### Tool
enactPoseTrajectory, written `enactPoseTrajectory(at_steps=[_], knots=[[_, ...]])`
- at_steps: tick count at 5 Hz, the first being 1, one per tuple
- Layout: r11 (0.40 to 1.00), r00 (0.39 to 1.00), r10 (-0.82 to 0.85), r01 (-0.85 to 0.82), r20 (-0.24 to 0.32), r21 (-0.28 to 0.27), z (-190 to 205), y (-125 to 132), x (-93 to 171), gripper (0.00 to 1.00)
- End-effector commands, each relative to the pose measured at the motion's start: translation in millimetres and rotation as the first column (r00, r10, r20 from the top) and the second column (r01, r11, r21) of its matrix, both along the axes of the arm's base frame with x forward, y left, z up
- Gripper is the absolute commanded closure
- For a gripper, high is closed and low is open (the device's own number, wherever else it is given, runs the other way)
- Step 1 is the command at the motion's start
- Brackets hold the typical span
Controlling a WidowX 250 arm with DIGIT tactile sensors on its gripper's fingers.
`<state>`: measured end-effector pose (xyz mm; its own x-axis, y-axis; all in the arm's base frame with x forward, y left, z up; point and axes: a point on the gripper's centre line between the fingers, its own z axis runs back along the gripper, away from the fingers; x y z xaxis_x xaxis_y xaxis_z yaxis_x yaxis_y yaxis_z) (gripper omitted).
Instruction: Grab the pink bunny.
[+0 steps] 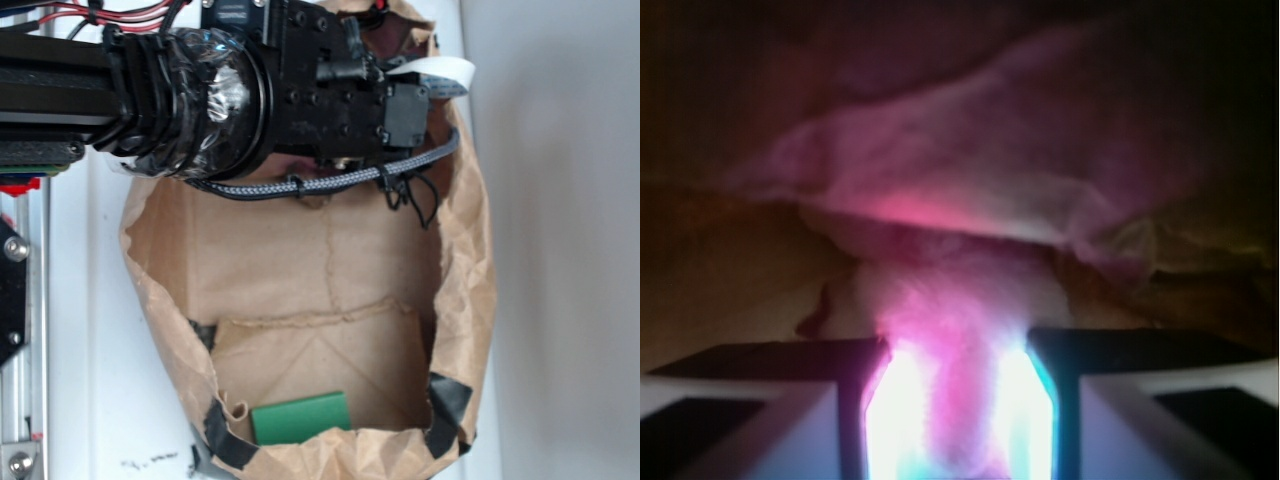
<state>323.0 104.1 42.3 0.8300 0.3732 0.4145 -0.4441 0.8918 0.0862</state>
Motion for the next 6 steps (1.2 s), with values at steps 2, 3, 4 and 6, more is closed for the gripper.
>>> enactPoseTrajectory(at_steps=[2,3,4,6], knots=[[0.958,0.975,-0.194,0.211,0.105,-0.193,75.9,-53.7,-20.4,1.00],[0.947,0.966,-0.228,0.249,0.118,-0.205,94.0,-69.0,-24.9,1.00],[0.932,0.959,-0.255,0.279,0.127,-0.232,109.8,-78.0,-27.0,1.00],[0.914,0.938,-0.333,0.346,0.094,-0.211,140.3,-102.2,-33.5,1.00]])
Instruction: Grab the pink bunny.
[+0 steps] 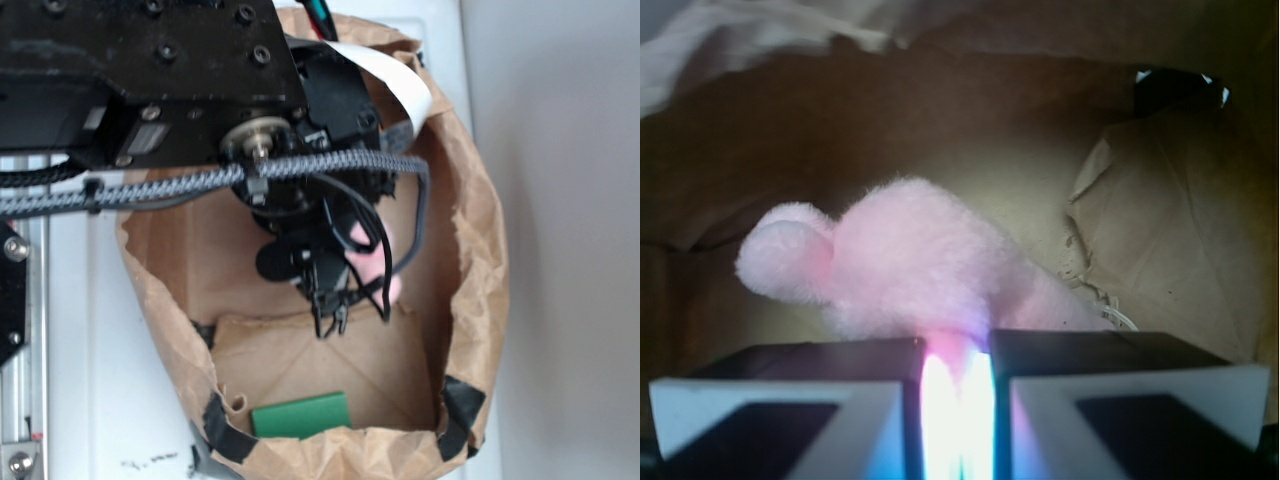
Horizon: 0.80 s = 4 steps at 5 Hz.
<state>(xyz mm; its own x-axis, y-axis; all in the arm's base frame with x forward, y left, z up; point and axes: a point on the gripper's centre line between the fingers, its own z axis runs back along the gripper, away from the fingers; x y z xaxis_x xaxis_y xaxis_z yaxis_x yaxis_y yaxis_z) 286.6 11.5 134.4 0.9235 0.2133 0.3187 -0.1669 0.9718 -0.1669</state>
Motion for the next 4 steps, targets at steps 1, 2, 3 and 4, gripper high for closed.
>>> enactPoseTrajectory(at_steps=[1,2,3,4], knots=[[0.991,0.991,-0.115,0.110,0.063,0.074,60.8,-18.6,-2.4,1.00],[0.988,0.993,-0.113,0.110,0.024,0.105,68.2,-12.4,-6.2,1.00],[0.987,0.991,-0.111,0.118,-0.067,0.113,68.8,-6.3,-7.3,1.00],[0.984,0.988,-0.114,0.127,-0.103,0.126,75.9,-3.6,-11.8,1.00]])
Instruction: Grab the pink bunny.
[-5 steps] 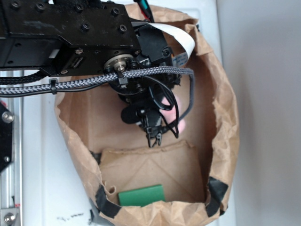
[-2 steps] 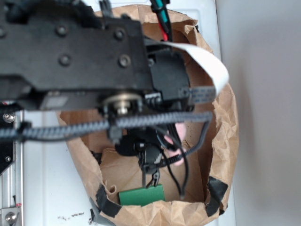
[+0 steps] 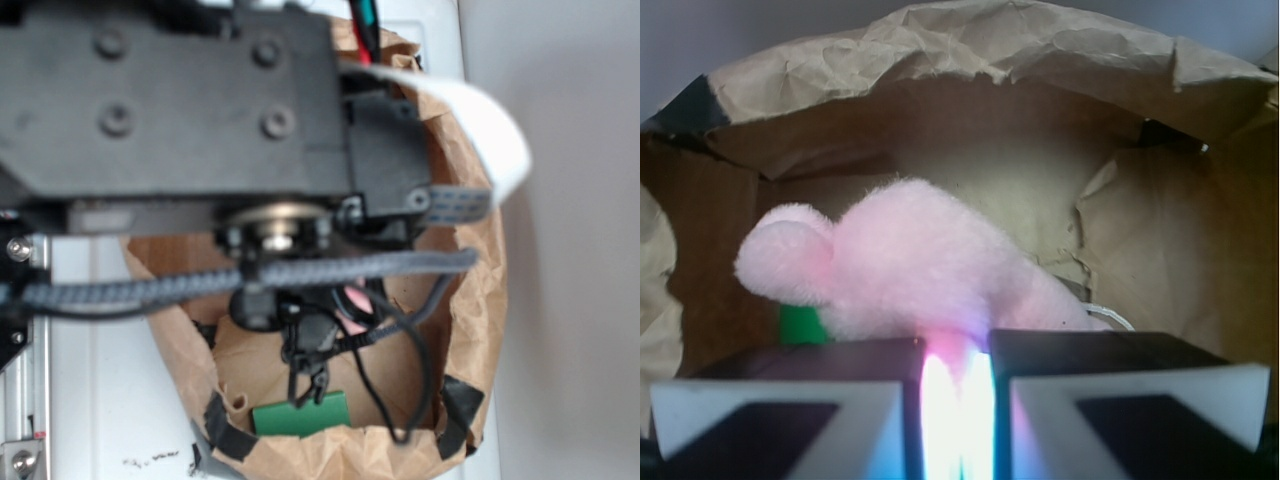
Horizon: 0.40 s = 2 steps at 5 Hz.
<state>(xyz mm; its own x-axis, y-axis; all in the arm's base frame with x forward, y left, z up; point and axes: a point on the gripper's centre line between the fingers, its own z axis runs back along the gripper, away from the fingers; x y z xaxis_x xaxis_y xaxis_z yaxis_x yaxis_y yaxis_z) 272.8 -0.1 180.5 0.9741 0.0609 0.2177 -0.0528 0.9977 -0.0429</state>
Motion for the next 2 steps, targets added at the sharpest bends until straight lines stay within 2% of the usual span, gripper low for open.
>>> enactPoseTrajectory(at_steps=[1,2], knots=[[1.000,1.000,0.007,-0.008,0.028,0.027,31.2,9.2,-0.4,1.00],[1.000,0.999,0.008,-0.009,0.043,0.022,28.6,7.7,0.7,1.00]])
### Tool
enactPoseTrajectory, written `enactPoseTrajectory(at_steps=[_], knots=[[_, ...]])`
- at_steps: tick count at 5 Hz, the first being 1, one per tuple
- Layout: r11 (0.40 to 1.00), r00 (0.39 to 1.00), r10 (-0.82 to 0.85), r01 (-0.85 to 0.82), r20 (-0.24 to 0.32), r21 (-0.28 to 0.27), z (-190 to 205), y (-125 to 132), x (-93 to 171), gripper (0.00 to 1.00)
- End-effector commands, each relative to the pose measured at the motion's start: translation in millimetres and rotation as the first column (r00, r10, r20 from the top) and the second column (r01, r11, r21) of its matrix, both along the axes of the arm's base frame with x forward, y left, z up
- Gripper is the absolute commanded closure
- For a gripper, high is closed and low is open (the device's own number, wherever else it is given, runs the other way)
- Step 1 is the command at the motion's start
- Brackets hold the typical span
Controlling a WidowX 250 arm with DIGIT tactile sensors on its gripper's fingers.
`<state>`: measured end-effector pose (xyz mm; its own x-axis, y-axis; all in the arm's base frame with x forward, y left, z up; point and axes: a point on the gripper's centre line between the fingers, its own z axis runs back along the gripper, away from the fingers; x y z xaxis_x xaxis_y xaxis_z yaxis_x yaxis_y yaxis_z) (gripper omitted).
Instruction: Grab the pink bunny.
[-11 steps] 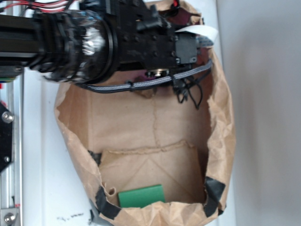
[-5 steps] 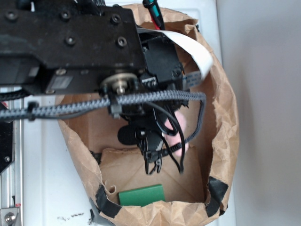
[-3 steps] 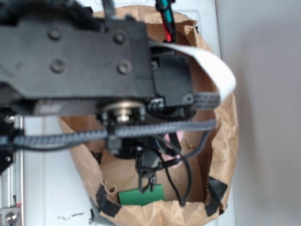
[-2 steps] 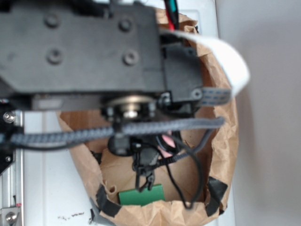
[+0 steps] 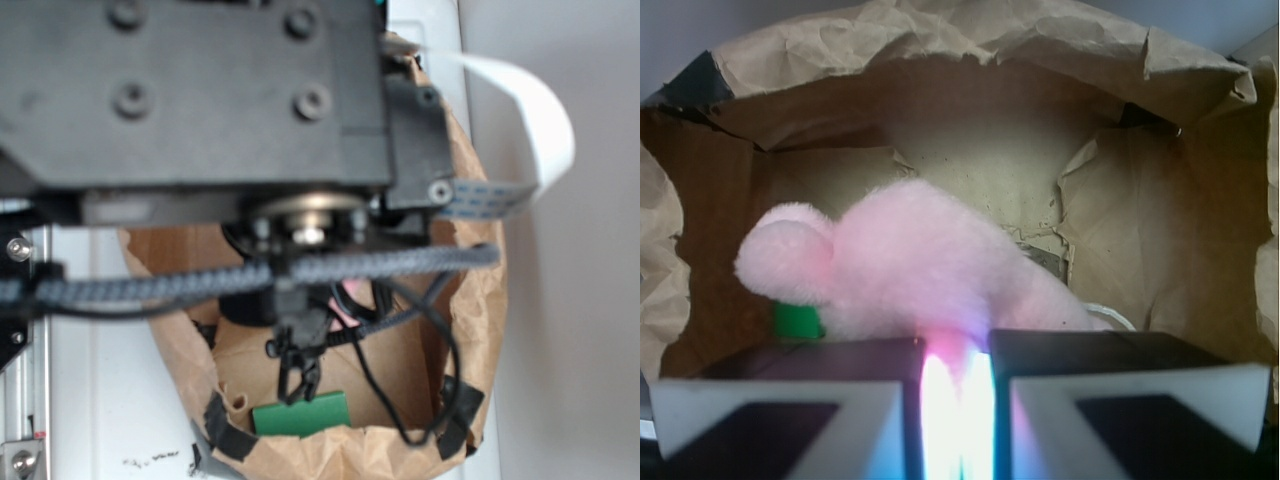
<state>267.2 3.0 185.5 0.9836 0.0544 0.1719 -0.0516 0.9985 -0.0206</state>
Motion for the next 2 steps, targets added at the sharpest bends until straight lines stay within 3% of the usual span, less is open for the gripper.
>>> enactPoseTrajectory(at_steps=[1,2], knots=[[1.000,0.995,0.012,-0.012,0.103,-0.007,23.7,5.7,8.1,1.00],[1.000,0.995,0.021,-0.020,0.096,-0.009,20.0,7.9,8.9,1.00]])
